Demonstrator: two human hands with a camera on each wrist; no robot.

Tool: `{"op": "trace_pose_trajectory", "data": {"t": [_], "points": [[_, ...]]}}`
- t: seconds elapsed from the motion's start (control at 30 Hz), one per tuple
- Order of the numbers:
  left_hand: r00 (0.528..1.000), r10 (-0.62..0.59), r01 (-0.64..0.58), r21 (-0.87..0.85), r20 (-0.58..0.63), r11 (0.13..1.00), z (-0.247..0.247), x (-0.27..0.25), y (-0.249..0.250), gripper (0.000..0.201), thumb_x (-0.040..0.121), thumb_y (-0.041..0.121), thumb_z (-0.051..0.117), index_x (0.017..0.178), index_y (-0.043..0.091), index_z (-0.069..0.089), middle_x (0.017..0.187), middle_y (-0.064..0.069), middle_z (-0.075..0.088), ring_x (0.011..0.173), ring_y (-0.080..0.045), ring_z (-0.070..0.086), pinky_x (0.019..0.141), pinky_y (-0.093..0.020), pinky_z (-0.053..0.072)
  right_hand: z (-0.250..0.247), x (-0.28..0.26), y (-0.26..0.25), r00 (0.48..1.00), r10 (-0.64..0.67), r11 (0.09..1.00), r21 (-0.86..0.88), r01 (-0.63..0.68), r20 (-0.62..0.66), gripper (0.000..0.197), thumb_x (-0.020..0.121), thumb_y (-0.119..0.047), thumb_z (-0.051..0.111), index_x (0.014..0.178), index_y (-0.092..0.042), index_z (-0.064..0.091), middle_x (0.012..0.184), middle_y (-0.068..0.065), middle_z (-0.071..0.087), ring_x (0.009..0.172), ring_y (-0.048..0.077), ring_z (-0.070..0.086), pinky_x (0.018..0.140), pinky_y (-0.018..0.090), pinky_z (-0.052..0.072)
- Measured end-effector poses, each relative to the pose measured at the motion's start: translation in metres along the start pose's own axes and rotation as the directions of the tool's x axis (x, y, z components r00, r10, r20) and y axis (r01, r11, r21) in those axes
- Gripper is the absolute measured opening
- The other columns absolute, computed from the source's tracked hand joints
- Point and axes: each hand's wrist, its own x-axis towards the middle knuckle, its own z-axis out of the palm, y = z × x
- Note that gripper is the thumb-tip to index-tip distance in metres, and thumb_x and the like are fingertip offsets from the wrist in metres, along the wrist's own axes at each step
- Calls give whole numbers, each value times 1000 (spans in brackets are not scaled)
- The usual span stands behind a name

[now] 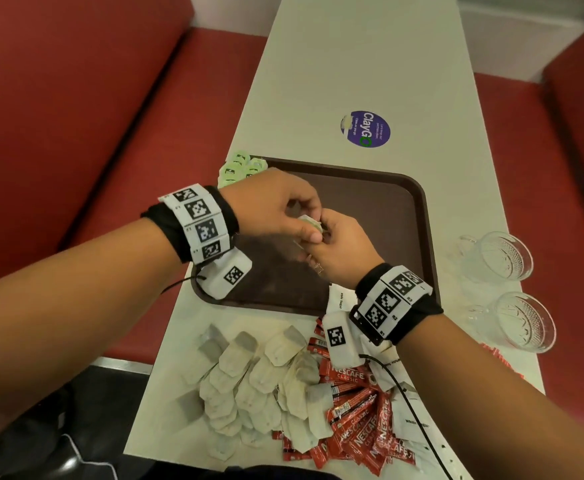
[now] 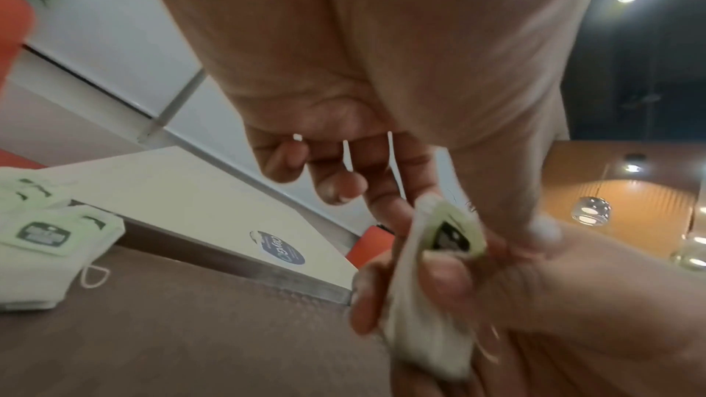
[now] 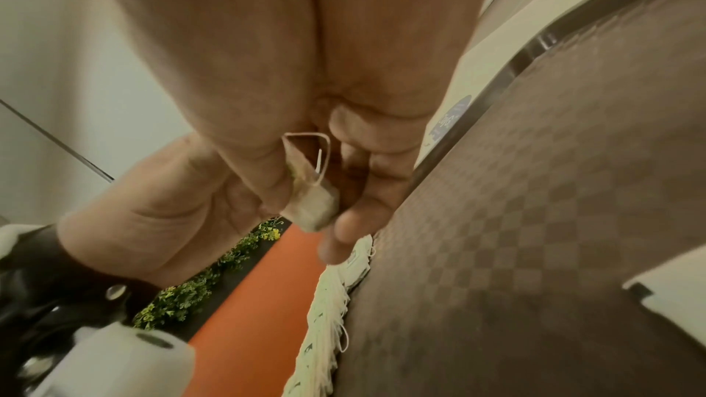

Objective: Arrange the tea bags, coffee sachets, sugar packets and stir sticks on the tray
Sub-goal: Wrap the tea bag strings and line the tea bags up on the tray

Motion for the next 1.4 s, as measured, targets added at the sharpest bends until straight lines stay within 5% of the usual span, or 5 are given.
{"op": "trace_pose_trajectory", "data": {"t": [0.43, 0.6, 0.8, 1.2, 1.4], "points": [[941, -289, 303, 63, -174, 951, -28, -20, -44, 6, 87, 31, 74, 89, 37, 72, 68, 27, 63, 61, 0, 51, 60, -16, 37, 6, -18, 7, 994, -14, 947, -317, 48, 108, 22, 88, -35, 72, 98, -22, 58, 83, -6, 64, 75, 9, 59, 72, 27, 51], [902, -430, 431, 156, -39, 889, -32, -5, -74, 15, 78, 35, 83, 90, 34, 74, 84, 15, 69, 76, 2, 57, 65, -19, 39, 22, -34, 2, 875, 77, 805, -547, 228, 478, 32, 84, -42, 75, 108, -25, 64, 72, -12, 55, 65, 3, 52, 70, 29, 50], [866, -497, 487, 313, -51, 815, -27, 30, -92, 17, 81, 28, 81, 97, 24, 73, 88, 9, 69, 92, -15, 64, 82, -30, 50, 42, -41, 5, 757, 252, 588, -717, 375, 603, 47, 80, -38, 77, 125, -32, 62, 110, -4, 67, 87, 16, 53, 79, 31, 51], [809, -528, 587, 356, -258, 727, -5, 49, -114, 30, 82, 40, 76, 105, 30, 60, 107, 3, 65, 105, -25, 59, 89, -42, 44, 46, -40, 10, 785, 246, 552, -748, 368, 568, 12, 85, -19, 67, 92, -28, 62, 85, -6, 57, 82, 21, 58, 65, 28, 40], [853, -508, 489, 516, -115, 704, 8, 42, -106, 35, 74, 58, 77, 96, 33, 65, 101, 8, 64, 103, -21, 60, 92, -40, 41, 42, -41, 13, 800, 185, 632, -693, 348, 570, 4, 85, -24, 68, 87, -24, 65, 76, -8, 58, 74, 17, 55, 61, 27, 40]]}}
